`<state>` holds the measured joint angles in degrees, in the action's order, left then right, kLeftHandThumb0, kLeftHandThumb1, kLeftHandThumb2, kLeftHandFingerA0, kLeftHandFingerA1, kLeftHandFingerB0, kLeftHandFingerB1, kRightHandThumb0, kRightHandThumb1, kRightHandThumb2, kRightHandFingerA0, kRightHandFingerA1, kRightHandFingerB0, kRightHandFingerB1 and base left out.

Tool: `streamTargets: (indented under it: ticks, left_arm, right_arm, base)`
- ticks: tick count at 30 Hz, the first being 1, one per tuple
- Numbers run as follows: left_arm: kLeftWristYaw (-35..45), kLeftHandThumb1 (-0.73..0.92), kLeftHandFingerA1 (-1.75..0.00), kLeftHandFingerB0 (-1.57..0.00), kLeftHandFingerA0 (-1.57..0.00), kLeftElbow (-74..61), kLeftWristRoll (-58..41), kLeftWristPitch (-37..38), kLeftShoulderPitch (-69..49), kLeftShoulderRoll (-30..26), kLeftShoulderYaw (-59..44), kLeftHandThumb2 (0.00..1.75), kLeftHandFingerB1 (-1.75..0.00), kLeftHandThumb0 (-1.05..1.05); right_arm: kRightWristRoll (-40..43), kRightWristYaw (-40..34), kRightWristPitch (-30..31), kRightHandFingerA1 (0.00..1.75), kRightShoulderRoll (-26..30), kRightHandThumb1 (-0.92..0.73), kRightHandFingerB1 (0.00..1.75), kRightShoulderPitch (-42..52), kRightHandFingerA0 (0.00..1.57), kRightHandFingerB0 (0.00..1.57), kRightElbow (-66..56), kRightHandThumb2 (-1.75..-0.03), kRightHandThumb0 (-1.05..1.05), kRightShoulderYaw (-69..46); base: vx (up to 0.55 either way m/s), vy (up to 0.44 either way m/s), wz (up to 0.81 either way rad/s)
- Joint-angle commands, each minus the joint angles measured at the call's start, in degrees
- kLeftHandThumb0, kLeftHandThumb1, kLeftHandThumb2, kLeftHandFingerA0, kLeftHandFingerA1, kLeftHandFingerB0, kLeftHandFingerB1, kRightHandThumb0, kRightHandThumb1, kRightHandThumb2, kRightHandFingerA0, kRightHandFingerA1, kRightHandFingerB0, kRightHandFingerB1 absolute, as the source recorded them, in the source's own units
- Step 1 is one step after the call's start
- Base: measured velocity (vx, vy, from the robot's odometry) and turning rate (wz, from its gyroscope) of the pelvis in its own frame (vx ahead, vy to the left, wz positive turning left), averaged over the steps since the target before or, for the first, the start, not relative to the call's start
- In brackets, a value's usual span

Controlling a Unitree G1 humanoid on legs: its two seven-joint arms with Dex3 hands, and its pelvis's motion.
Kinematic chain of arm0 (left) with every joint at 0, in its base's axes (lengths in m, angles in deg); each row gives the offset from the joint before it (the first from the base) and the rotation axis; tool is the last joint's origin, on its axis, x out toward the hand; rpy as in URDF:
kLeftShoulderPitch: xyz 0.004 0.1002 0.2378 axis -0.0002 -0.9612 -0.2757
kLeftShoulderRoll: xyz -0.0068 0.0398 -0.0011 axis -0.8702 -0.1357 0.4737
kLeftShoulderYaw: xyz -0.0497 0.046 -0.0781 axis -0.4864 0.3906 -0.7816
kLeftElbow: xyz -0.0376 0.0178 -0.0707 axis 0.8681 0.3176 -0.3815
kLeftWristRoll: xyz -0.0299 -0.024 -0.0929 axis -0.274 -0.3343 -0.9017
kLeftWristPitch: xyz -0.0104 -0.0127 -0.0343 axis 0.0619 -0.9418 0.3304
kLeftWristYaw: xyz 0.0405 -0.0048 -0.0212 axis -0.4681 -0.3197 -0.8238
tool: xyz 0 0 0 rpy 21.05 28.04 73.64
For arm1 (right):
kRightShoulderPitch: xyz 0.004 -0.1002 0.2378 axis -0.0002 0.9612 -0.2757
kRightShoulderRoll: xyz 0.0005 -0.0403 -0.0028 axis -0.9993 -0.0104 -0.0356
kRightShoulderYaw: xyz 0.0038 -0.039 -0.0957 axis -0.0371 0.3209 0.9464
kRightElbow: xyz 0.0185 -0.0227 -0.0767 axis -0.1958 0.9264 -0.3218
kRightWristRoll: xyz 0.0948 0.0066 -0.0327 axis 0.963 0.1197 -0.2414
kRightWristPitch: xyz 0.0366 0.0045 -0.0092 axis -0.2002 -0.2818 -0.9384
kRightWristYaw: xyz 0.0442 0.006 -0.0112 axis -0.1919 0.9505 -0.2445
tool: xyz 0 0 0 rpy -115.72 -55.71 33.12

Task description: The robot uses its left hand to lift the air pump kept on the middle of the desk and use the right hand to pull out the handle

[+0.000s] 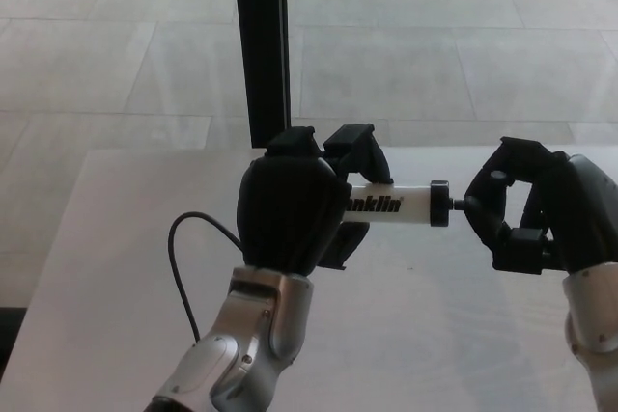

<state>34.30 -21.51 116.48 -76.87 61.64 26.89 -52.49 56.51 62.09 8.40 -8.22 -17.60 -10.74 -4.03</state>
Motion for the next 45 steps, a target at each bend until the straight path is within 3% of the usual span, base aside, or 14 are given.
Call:
streamTargets:
  ticks: [1, 12, 13, 20, 21, 23, 24, 25, 32, 33, 34, 42, 43, 45]
  left_arm:
    - [-2.6, 0.49, -1.75, -0.77, -0.84, -0.39, 0.51, 0.56, 0.1, -1.97, -0.96, 1.1, -1.63, -0.08]
    - [-2.73, 0.46, -1.75, -0.78, -0.85, -1.72, -0.02, 1.08, -2.72, -3.18, -1.22, 1.18, -1.65, -0.06]
    - [-2.73, 0.45, -1.75, -0.79, -0.85, -1.76, 0.0, 0.97, -2.79, -3.2, -1.27, 1.18, -1.64, -0.06]
    - [-2.63, 0.47, -1.75, -0.79, -0.84, -2.27, 0.87, 0.38, -3.18, -4.12, -1.24, 1.14, -1.62, -0.07]
    - [-3.11, 0.47, -1.75, -0.79, -0.84, -1.92, 0.62, 1.03, -3.21, -4.37, -1.38, 1.15, -1.63, -0.07]
    - [-2.97, 0.46, -1.75, -0.78, -0.84, -2.15, 0.63, 1.12, -3.43, -4.79, -1.38, 1.15, -1.63, -0.07]
    - [-3.53, 0.46, -1.75, -0.77, -0.87, -2.02, 0.7, 1.29, -3.6, -5.06, -1.48, 1.13, -1.66, -0.07]
    - [-3.07, 0.47, -1.75, -0.77, -0.87, -2.31, 0.93, 0.93, -3.94, -5.67, -1.49, 1.13, -1.65, -0.08]
    - [-3.68, 0.45, -1.75, -0.78, -0.87, -2.39, 1.02, 1.28, -4.9, -7.01, -1.66, 1.15, -1.65, -0.06]
    - [-4.19, 0.44, -1.75, -0.8, -0.87, -2.12, 0.9, 1.6, -5.32, -7.55, -1.91, 1.16, -1.63, -0.05]
    - [-4.26, 0.44, -1.75, -0.79, -0.86, -2.13, 0.91, 1.74, -5.6, -7.91, -1.96, 1.16, -1.63, -0.06]
    - [-3.74, 0.46, -1.75, -0.79, -0.84, -2.58, 1.11, 2.13, -7.32, -9.34, -2.87, 1.1, -1.62, -0.08]
    - [-3.73, 0.47, -1.75, -0.78, -0.84, -2.42, 1.01, 2.32, -7.38, -9.4, -2.96, 1.1, -1.62, -0.08]
    - [-4.33, 0.48, -1.75, -0.79, -0.85, -2.02, 0.42, 3.32, -7.65, -9.38, -3.37, 1.09, -1.63, -0.08]
  right_arm:
    - [0.06, -0.01, -1.13, 1.75, 2.01, -0.39, 1.57, 1.88, 0.92, 0.76, -0.2, -1.34, -0.14, -1.53]
    - [0.31, -0.8, -4.08, 1.75, 3.16, -0.43, 1.54, 3.49, 0.9, 0.76, -0.01, -1.29, -0.15, -3.43]
    - [0.55, -0.81, -4.34, 1.43, 3.26, -0.45, 1.26, 3.59, 1.21, 0.94, 0.1, -1.2, -0.22, -3.69]
    - [1.1, -0.61, -5.51, 1.43, 3.93, -0.45, 1.25, 4.13, 1.21, 0.95, 0.59, -1.2, -0.2, -5.14]
    - [1.27, -0.3, -5.47, 1.75, 4.33, -0.43, 1.54, 4.33, 0.91, 0.77, 0.61, -1.28, -0.15, -5.57]
    - [0.97, -0.19, -4.99, 1.75, 4.71, -0.42, 1.55, 4.53, 0.91, 0.77, 0.43, -1.3, -0.15, -5.9]
    - [0.74, 0.13, -5.02, 1.41, 5.56, -0.46, 1.24, 4.76, 1.21, 0.96, 0.54, -1.2, -0.21, -6.19]
    - [0.59, -0.17, -5.67, 1.42, 6.53, -0.45, 1.25, 4.9, 1.22, 0.96, 1.25, -1.19, -0.23, -6.75]
    - [0.76, 0.31, -6.24, 1.75, 9.13, -0.41, 1.55, 5.45, 0.89, 0.76, 1.79, -1.23, -0.15, -8.23]
    - [1.1, -0.13, -7.14, 1.39, 9.65, -0.42, 1.25, 5.52, 1.2, 0.98, 2.76, -1.17, -0.21, -8.8]
    - [1.61, -0.01, -7.43, 1.75, 10.04, -0.38, 1.54, 5.61, 0.9, 0.78, 3.17, -1.27, -0.15, -9.38]
    - [2.47, 0.19, -9.55, 1.75, 11.44, -0.41, 1.53, 6.05, 0.91, 0.78, 5.16, -1.23, -0.17, -11.3]
    - [2.31, 0.23, -9.32, 1.4, 11.5, -0.43, 1.25, 5.95, 1.2, 0.96, 5.25, -1.17, -0.25, -11.33]
    - [2.17, -0.02, -9.56, 1.75, 11.62, -0.43, 1.52, 5.91, 0.89, 0.78, 5.69, -1.19, -0.18, -11.51]
  base:
    - [0.0, 0.0, 0.0]
    - [0.0, 0.0, 0.0]
    - [0.0, 0.0, 0.0]
    - [0.0, 0.0, 0.0]
    - [0.0, 0.0, 0.0]
    - [0.0, 0.0, 0.0]
    - [0.0, 0.0, 0.0]
    - [0.0, 0.0, 0.0]
    - [0.0, 0.0, 0.0]
    - [0.0, 0.0, 0.0]
    - [0.0, 0.0, 0.0]
    - [0.0, 0.0, 0.0]
    - [0.0, 0.0, 0.0]
    - [0.0, 0.0, 0.0]
